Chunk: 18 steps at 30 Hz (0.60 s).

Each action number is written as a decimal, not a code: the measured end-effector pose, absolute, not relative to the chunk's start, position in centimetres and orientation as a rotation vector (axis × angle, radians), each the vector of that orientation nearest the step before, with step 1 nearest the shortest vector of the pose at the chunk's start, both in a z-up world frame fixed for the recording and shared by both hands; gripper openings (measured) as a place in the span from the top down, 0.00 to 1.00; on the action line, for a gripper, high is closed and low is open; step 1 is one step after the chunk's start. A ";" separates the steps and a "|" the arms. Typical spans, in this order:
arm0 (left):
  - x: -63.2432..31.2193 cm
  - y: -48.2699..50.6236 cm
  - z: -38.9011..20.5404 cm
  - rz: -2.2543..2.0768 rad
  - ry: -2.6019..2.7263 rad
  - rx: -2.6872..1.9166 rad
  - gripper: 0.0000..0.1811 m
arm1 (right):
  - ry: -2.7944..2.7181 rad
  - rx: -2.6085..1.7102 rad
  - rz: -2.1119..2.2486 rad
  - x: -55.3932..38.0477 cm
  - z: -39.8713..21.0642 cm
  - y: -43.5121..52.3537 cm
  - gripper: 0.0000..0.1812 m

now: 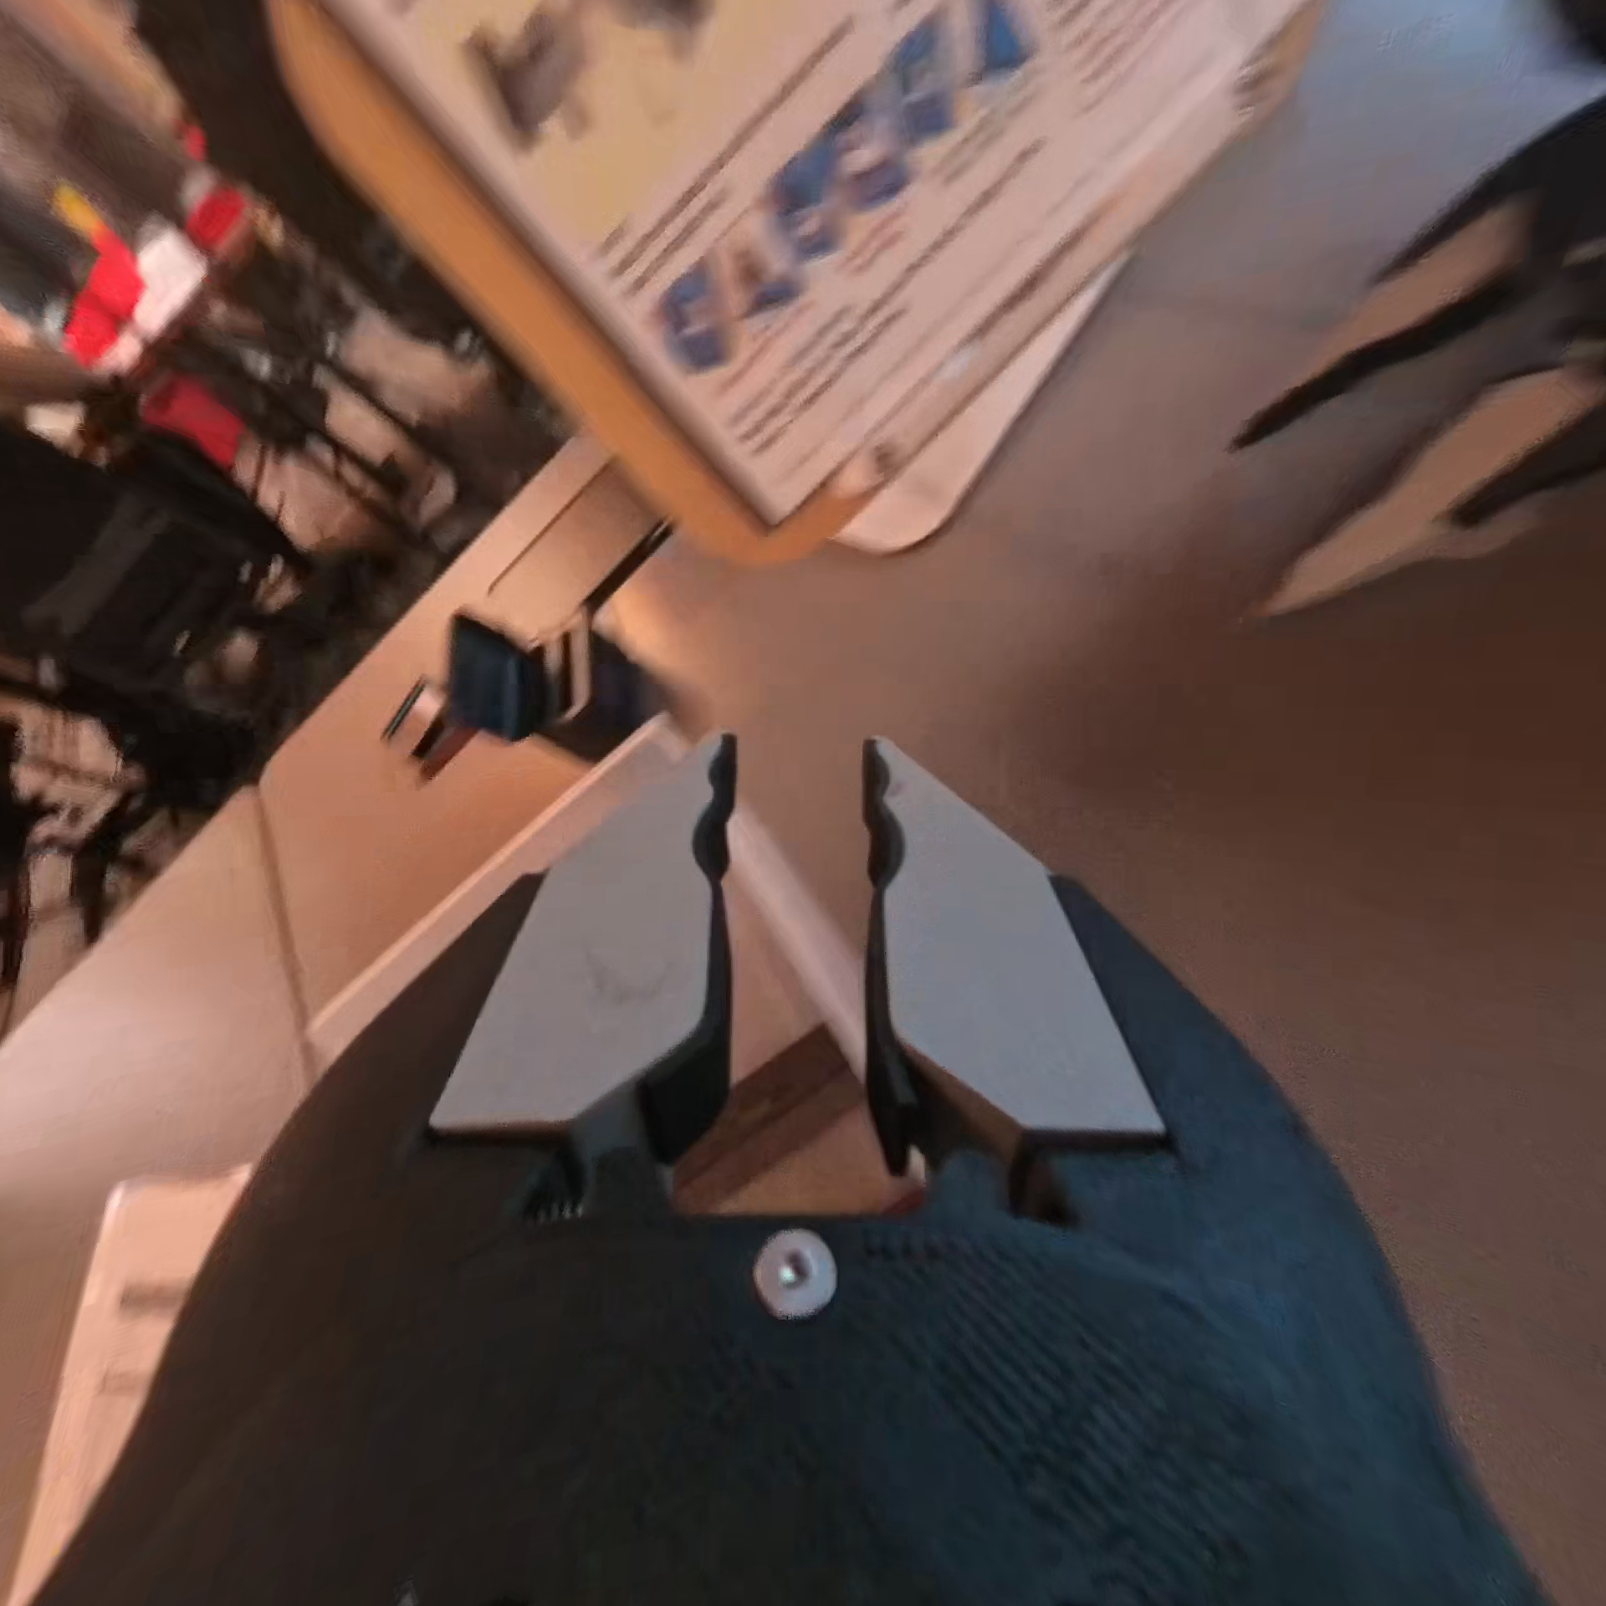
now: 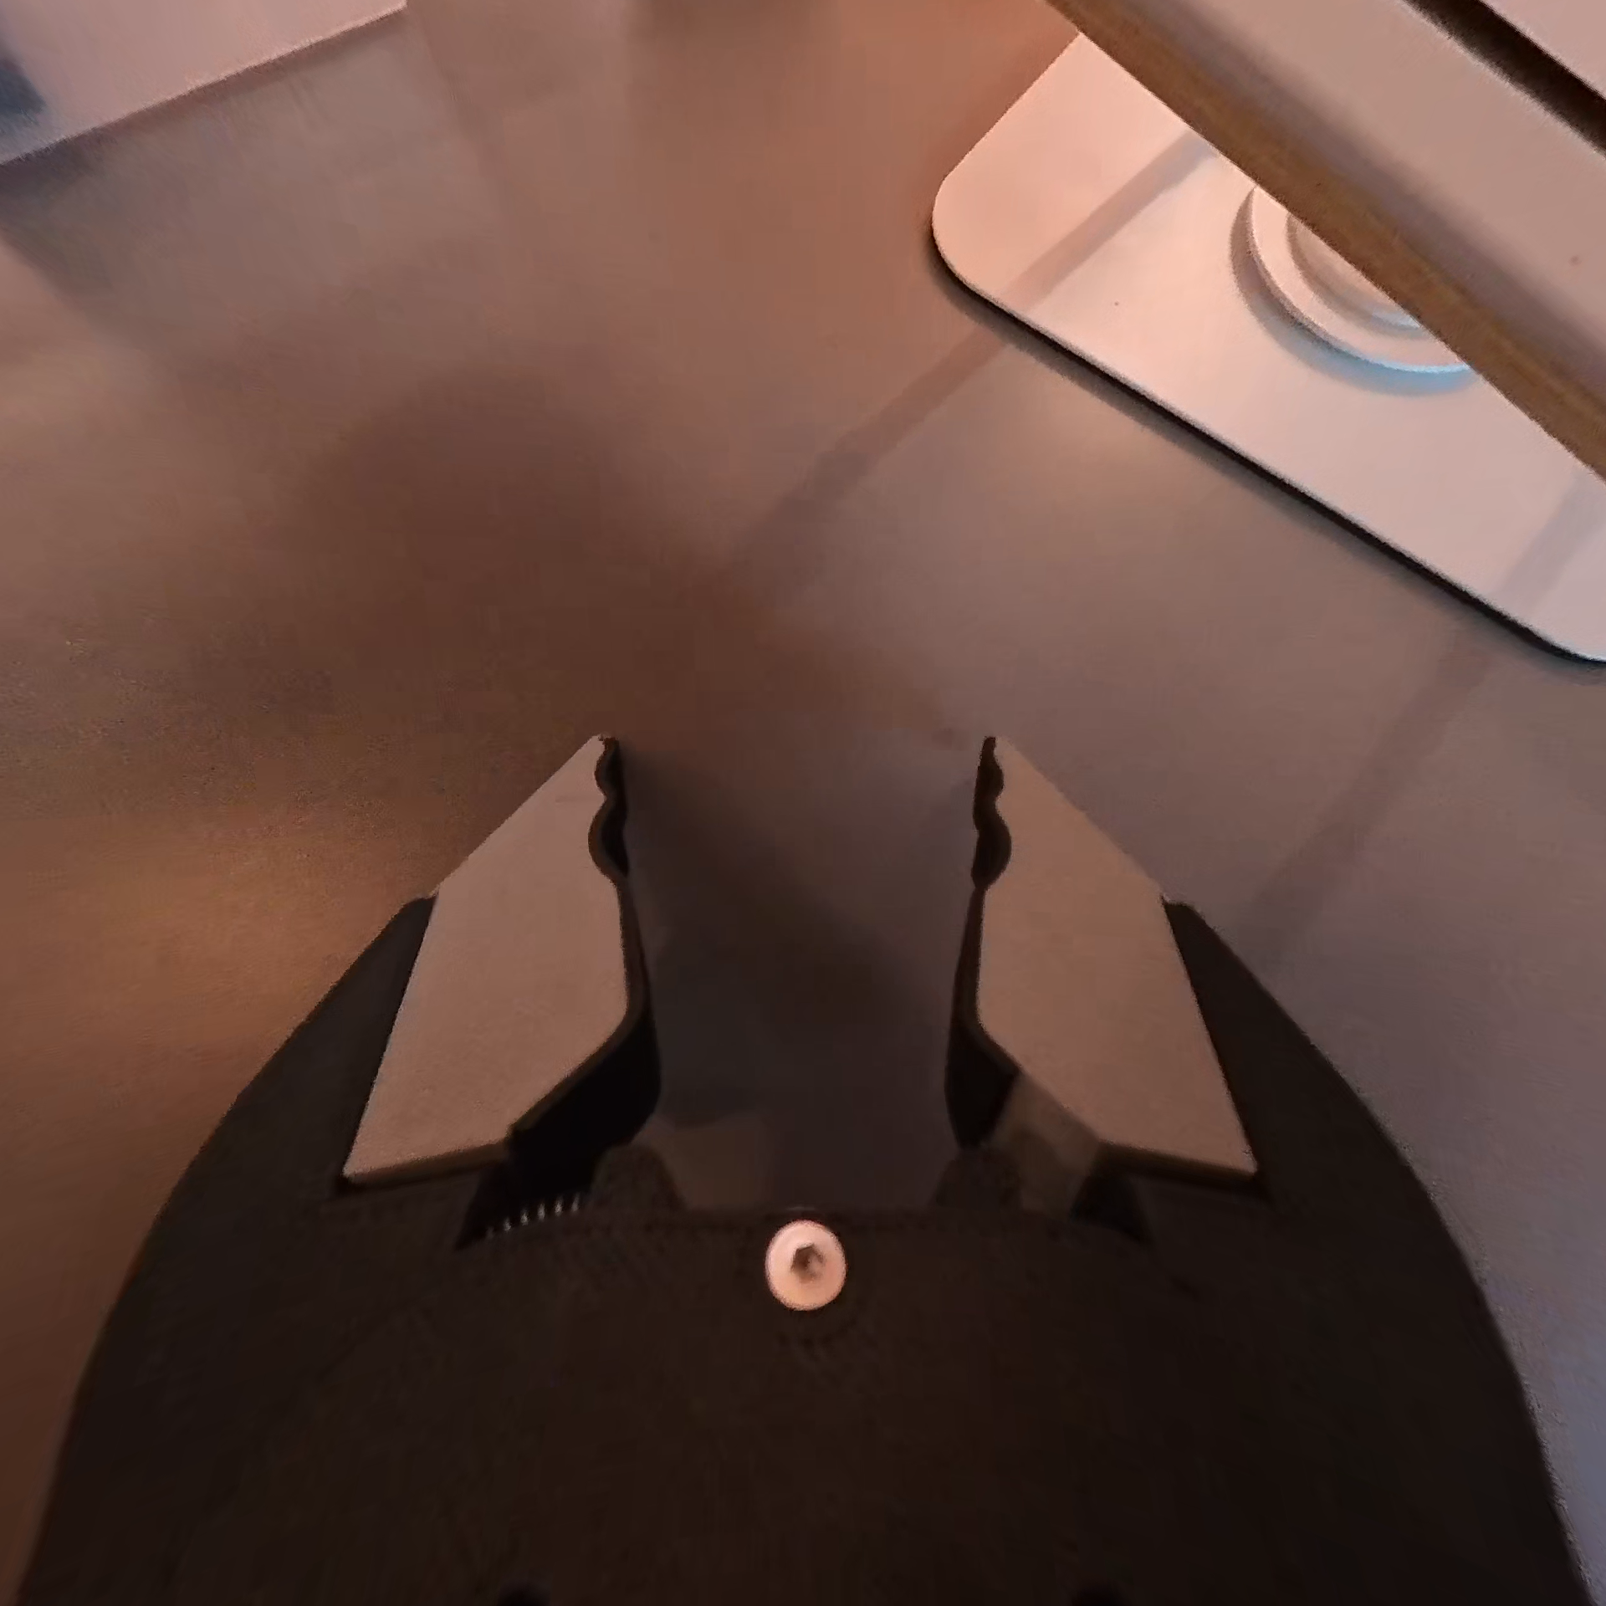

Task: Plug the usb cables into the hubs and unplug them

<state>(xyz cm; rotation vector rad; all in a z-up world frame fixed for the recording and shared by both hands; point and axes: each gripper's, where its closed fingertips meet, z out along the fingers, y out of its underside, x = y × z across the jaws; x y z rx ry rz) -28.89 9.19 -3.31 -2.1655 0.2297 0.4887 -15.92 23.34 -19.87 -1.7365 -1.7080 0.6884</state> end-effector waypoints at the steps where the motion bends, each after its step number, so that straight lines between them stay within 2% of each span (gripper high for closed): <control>1: -31.8 8.7 -3.5 0.487 0.165 -2.225 0.80 | -1.708 -1.743 0.693 -15.9 -19.9 23.4 0.57; 3: -37.3 7.8 -5.8 0.434 0.030 -2.383 0.70 | -1.709 -1.741 0.693 -15.9 -19.9 23.3 0.57; 9: -47.4 2.9 -17.3 0.348 -0.269 -2.891 0.67 | -1.715 -1.717 0.682 -15.9 -19.8 23.2 0.58; 11: -48.7 2.3 -19.0 0.372 -0.279 -2.939 0.69 | -1.716 -1.720 0.685 -15.9 -19.8 23.2 0.58; 12: -48.4 2.7 -19.4 0.301 -0.273 -2.932 0.74 | -1.717 -1.723 0.688 -15.9 -19.9 23.2 0.58; 14: -47.2 3.1 -19.5 0.147 -0.258 -2.927 0.90 | -1.717 -1.728 0.693 -15.9 -19.9 23.2 0.58; 18: -48.0 2.7 -16.8 0.269 -0.184 -2.912 0.94 | -1.723 -1.721 0.695 -15.9 -19.9 23.1 0.59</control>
